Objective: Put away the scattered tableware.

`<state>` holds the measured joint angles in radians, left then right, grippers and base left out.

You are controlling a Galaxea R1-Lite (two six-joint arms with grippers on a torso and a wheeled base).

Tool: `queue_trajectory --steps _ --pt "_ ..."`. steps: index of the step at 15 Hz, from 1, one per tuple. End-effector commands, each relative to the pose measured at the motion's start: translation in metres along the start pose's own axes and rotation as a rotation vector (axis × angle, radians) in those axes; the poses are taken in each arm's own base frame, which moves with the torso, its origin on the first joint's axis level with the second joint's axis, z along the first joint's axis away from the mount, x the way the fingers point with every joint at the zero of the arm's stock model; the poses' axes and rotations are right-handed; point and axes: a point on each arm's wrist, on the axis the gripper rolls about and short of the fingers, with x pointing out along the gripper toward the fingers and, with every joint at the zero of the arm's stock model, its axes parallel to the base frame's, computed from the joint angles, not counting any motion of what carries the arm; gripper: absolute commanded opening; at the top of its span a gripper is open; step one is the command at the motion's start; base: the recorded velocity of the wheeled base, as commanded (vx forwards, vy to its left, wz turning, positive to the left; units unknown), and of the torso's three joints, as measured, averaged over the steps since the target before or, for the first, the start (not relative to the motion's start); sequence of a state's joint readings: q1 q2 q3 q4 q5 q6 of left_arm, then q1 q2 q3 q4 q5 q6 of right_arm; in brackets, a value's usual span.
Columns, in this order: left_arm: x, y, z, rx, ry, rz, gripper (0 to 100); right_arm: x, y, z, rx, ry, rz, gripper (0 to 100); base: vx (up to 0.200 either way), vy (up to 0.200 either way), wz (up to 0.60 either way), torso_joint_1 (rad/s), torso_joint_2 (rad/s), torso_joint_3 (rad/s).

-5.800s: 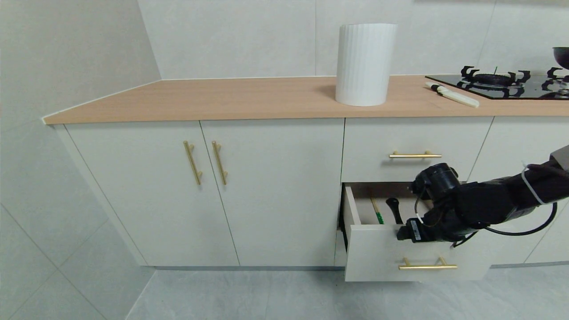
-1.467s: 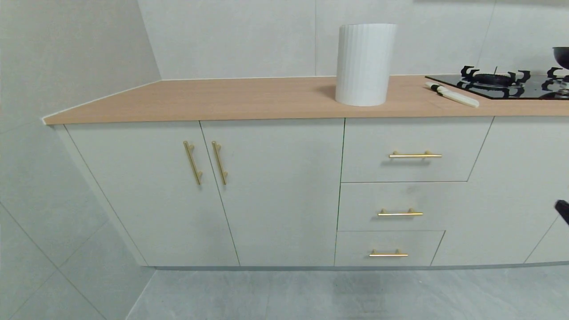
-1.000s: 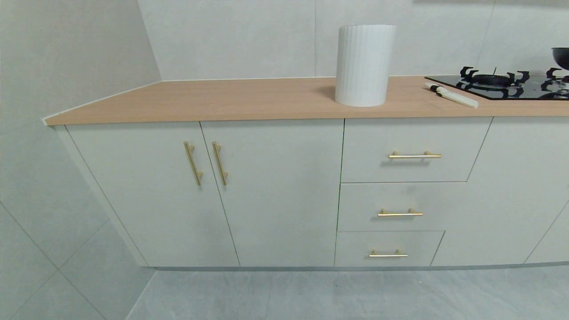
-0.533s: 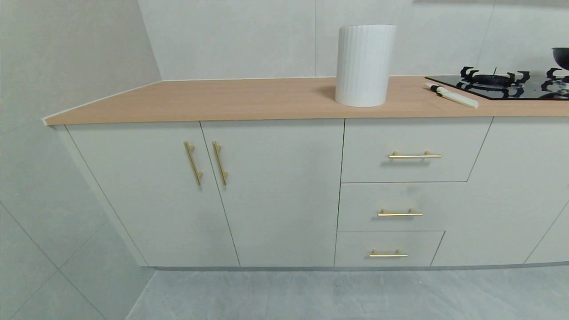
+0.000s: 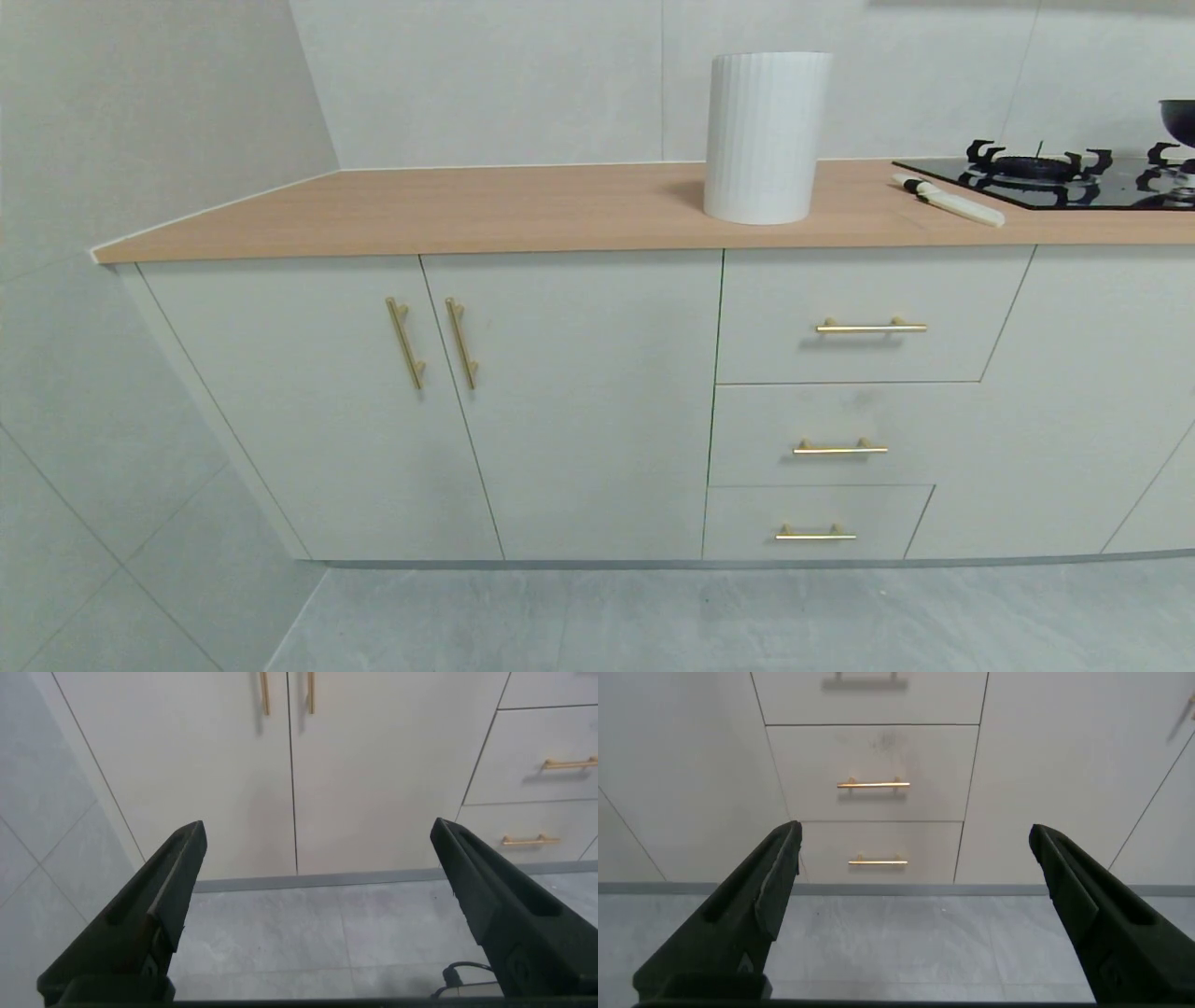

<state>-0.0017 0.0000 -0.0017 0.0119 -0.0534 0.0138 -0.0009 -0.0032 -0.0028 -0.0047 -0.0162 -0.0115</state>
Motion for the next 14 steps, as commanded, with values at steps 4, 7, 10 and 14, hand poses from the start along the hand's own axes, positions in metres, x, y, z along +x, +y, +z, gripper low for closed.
queue_trajectory --steps 4,7,10,14 --pt "0.0 0.0 -0.0001 -0.002 0.001 0.0 100 0.0004 0.0001 -0.0012 0.007 0.011 0.0 100 0.0 0.0 0.0 0.0 0.0 0.0" --pt "0.0 0.0 -0.0001 -0.002 0.001 0.0 100 0.0004 0.0001 -0.0012 0.007 0.011 0.0 100 0.0 0.0 0.0 0.0 0.0 0.0" --pt "0.0 0.0 -0.0001 0.0 0.001 0.0 100 0.0004 0.0001 -0.0012 0.007 0.011 0.002 100 0.0 0.0 0.0 0.0 0.0 0.0" --pt "0.0 0.0 -0.0001 0.0 0.001 0.0 100 0.0004 0.0001 -0.0012 0.007 0.011 0.002 100 0.0 0.0 0.0 0.0 0.0 0.0"
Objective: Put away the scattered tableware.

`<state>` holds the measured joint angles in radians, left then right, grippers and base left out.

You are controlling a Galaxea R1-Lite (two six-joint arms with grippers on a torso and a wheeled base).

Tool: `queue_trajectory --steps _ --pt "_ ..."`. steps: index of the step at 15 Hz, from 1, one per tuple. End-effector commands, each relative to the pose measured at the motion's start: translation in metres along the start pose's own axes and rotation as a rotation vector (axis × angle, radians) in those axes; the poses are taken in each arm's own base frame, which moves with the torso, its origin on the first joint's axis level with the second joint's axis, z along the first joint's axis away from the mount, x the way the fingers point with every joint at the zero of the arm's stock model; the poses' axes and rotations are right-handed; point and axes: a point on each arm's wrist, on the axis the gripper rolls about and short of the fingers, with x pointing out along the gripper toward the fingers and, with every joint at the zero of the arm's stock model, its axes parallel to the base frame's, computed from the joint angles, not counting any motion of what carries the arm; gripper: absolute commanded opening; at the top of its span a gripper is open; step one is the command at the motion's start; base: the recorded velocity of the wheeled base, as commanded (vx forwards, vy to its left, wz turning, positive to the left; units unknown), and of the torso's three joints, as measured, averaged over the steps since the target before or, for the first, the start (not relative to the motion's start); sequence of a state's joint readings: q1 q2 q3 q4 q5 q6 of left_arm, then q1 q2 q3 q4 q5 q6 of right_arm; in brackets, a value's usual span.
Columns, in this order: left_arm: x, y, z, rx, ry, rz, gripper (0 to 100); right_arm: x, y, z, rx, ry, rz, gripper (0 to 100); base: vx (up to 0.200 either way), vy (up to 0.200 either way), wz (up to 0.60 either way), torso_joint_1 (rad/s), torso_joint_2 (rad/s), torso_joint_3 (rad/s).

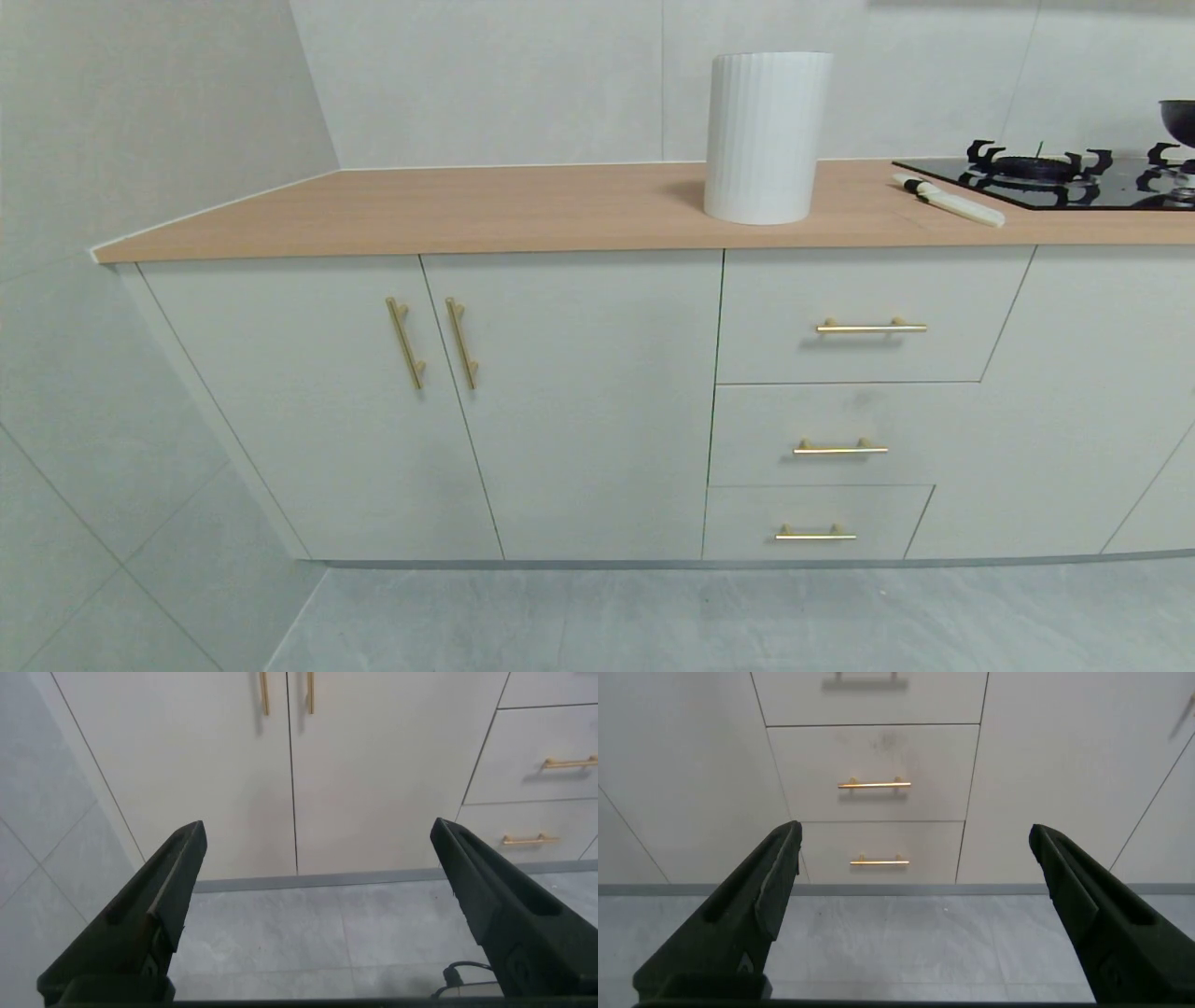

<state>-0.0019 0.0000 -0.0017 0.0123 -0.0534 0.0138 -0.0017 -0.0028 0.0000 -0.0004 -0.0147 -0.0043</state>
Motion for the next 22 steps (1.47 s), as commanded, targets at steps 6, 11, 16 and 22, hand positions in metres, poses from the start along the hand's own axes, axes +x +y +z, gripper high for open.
queue_trajectory --steps 6,11,16,22 --pt "0.0 0.0 0.0 -0.002 0.0 0.0 100 0.0002 0.0 0.0 0.0 0.003 0.001 100 0.2 0.0 0.0 0.0 0.0 0.001" --pt "0.0 0.0 0.0 -0.002 0.0 0.0 100 0.0002 0.0001 0.0 0.0 0.003 0.003 100 0.2 0.0 0.0 0.002 0.0 0.003" --pt "0.0 0.0 0.0 -0.002 0.0 0.0 100 0.0002 0.0001 0.0 0.0 0.003 0.003 100 0.2 0.0 0.0 0.002 0.0 0.003" --pt "0.0 0.0 0.0 -0.002 0.0 0.0 100 0.0002 0.0001 0.0 0.0 0.003 0.003 100 0.2 0.0 0.0 0.002 0.0 0.006"
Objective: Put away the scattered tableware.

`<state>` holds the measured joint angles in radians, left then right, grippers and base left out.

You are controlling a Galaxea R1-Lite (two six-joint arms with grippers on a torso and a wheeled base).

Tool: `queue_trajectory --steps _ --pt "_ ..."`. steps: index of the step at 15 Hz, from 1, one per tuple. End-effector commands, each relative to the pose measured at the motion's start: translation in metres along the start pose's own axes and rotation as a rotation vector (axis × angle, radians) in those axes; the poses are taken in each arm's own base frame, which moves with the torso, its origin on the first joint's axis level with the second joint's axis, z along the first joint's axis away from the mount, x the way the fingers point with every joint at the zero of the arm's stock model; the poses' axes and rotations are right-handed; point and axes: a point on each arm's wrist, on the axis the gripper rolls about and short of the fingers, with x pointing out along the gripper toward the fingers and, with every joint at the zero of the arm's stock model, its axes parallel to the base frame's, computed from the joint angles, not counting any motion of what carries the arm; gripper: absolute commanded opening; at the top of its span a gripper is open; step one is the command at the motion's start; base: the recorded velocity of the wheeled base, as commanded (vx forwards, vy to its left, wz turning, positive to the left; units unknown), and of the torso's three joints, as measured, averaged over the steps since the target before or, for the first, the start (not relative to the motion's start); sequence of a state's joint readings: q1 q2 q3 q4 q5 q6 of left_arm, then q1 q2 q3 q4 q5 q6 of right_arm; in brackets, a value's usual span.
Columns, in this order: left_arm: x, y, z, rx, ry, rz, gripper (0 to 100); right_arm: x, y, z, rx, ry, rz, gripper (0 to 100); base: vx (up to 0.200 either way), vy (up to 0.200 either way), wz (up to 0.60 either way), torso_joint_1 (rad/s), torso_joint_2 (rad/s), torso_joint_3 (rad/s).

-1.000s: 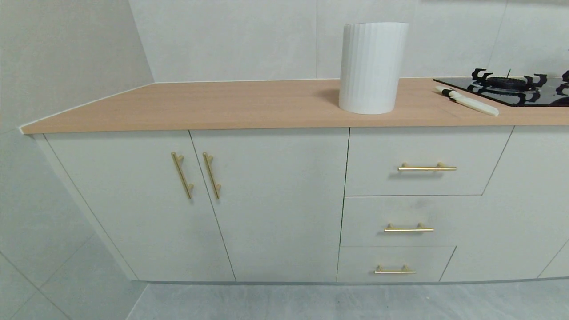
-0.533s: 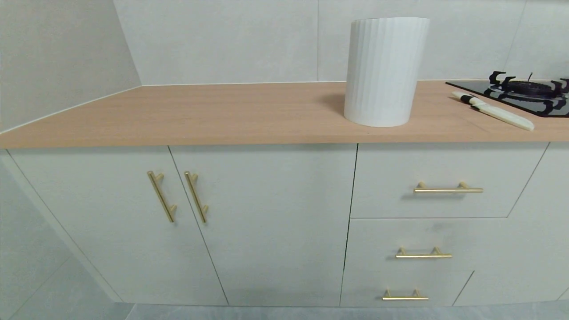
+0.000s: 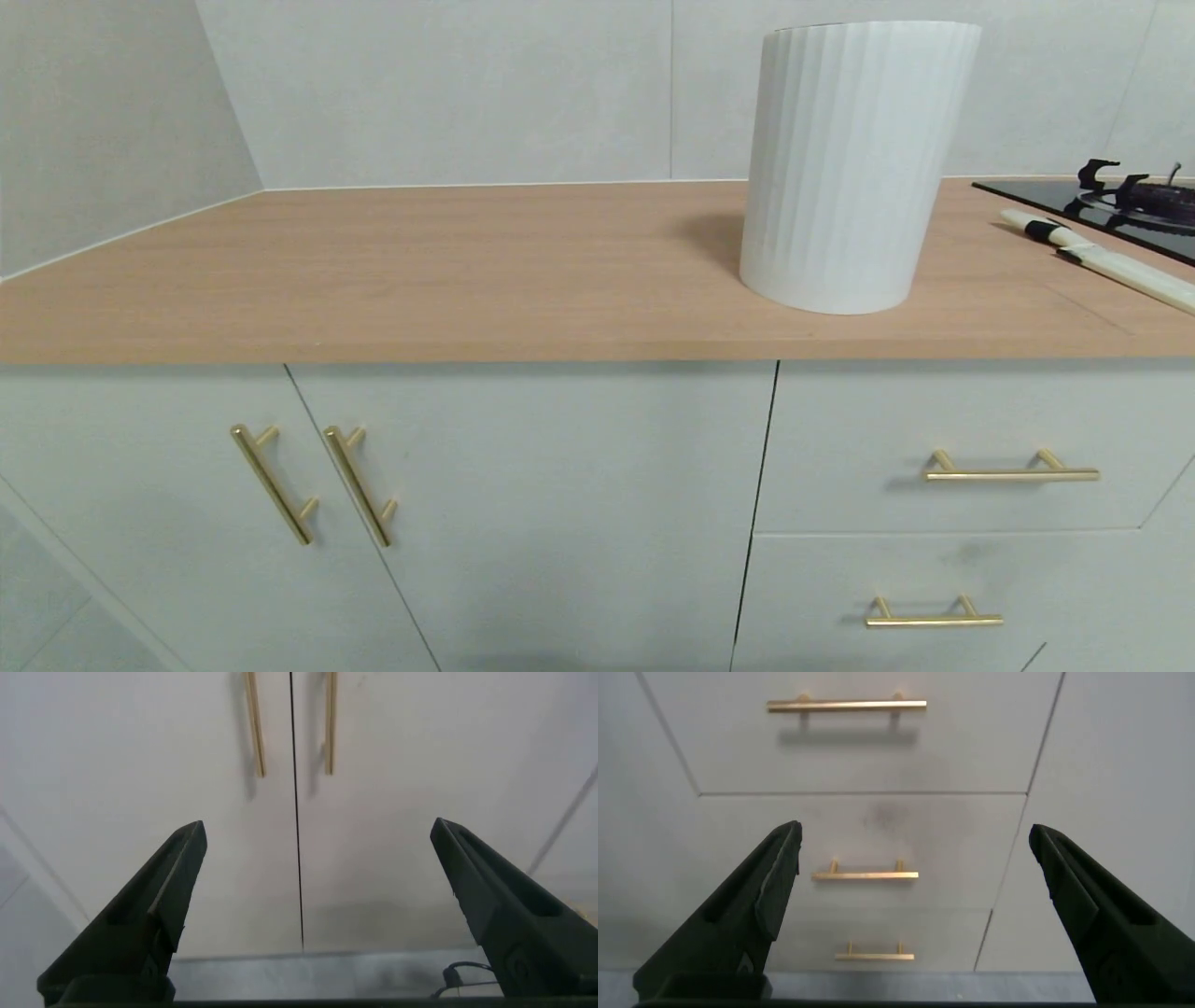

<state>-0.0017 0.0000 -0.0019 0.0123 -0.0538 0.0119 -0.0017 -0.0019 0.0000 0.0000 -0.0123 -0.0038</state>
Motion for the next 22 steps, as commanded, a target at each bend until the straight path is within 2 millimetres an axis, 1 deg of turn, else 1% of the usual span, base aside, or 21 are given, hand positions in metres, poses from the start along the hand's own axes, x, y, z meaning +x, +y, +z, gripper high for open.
queue_trajectory --steps 1,8,12,22 --pt "-0.0001 0.0 0.0003 0.0 -0.001 0.0 100 0.0001 0.0 0.0 -0.001 0.002 0.0 100 0.0 0.0 0.0 0.0 0.0 0.0" --pt "0.0 0.0 -0.0001 0.0 0.0 0.0 100 0.0001 0.0 0.0 -0.001 0.002 0.0 100 0.0 0.0 0.0 0.0 0.0 0.0" --pt "0.0 0.0 -0.0001 0.0 0.0 0.0 100 0.0001 0.0 0.0 -0.001 0.002 0.0 100 0.0 -0.2 0.0 0.004 0.0 0.0" --pt "0.0 0.0 -0.0001 -0.001 0.0 0.0 100 0.0001 0.0 0.0 -0.001 0.002 0.0 100 0.0 0.0 0.0 0.0 0.0 0.0"
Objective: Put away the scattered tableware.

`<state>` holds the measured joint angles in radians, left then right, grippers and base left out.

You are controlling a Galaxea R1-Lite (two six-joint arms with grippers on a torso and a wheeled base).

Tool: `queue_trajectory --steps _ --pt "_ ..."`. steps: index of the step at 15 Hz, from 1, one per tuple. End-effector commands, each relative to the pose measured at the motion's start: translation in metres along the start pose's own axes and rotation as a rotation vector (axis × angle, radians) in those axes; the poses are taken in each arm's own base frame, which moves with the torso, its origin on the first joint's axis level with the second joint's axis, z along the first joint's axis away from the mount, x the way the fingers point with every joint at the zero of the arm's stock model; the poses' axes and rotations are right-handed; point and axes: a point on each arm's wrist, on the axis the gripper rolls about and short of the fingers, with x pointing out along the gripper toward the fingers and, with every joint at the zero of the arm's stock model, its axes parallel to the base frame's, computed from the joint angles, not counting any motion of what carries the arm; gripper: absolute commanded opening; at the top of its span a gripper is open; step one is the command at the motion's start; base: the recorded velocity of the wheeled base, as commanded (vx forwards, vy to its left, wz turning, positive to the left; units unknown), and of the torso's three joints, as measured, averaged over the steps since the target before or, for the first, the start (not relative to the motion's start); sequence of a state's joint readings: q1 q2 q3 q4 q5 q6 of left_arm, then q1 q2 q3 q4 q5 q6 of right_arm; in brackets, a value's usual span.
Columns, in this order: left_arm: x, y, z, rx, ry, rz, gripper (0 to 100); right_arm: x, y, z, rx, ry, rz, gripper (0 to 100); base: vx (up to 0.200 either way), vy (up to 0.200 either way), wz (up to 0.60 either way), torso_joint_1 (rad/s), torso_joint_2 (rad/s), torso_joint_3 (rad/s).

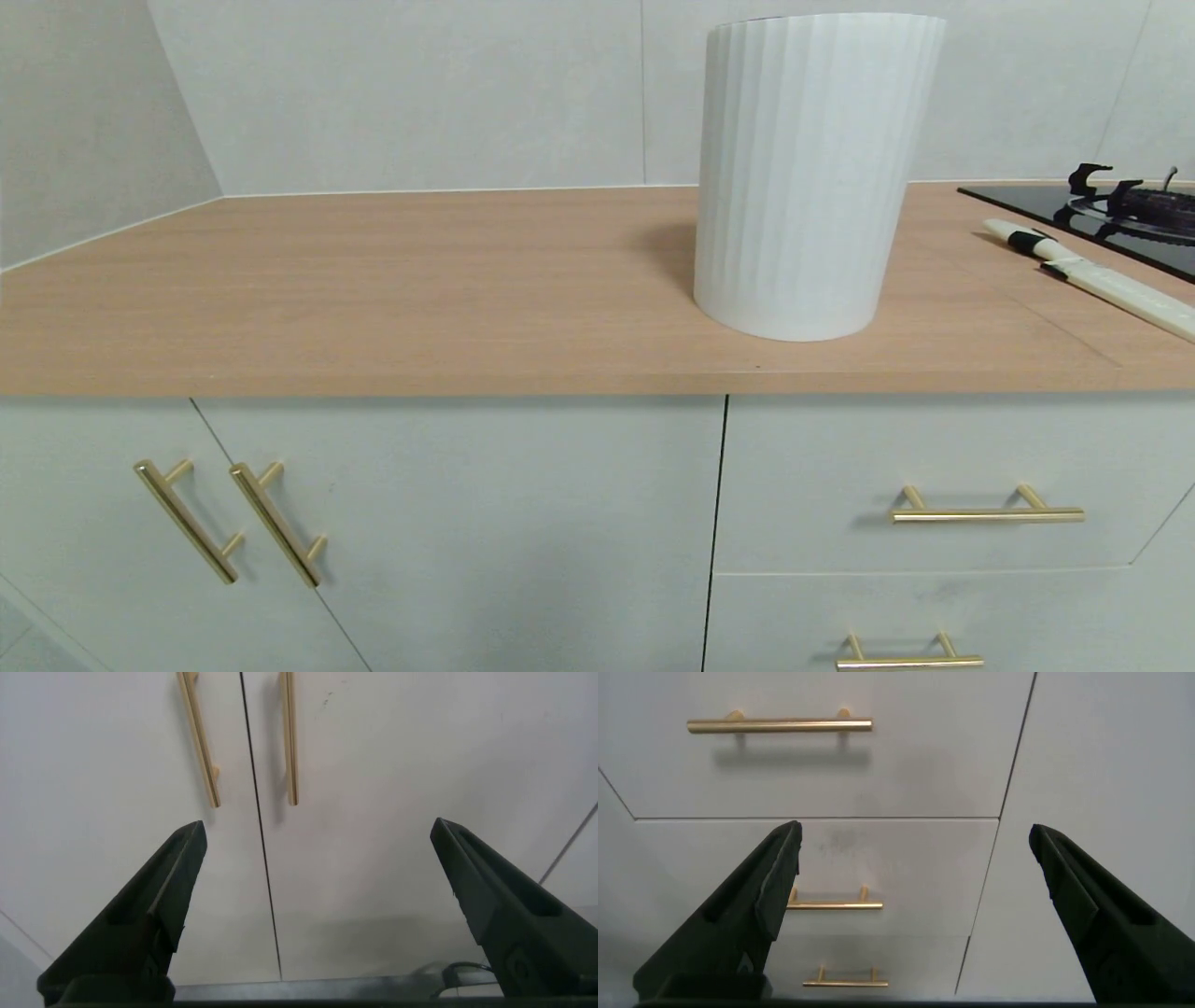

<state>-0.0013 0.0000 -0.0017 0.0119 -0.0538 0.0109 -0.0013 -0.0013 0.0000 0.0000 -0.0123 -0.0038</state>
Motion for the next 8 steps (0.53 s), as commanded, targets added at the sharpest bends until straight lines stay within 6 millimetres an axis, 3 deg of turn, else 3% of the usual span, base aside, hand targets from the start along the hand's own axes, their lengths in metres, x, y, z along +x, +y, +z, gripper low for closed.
queue_trajectory --steps 1,8 --pt "-0.0001 0.0 0.0003 0.0 -0.001 0.0 100 0.0001 0.0 0.0 -0.001 0.001 0.0 100 0.0 0.0 0.0 0.0 0.0 0.0" --pt "0.0 0.0 -0.0001 0.0 0.001 0.0 100 0.0001 0.0 0.0 -0.001 0.001 0.0 100 0.0 0.0 0.0 0.0 0.0 0.0"
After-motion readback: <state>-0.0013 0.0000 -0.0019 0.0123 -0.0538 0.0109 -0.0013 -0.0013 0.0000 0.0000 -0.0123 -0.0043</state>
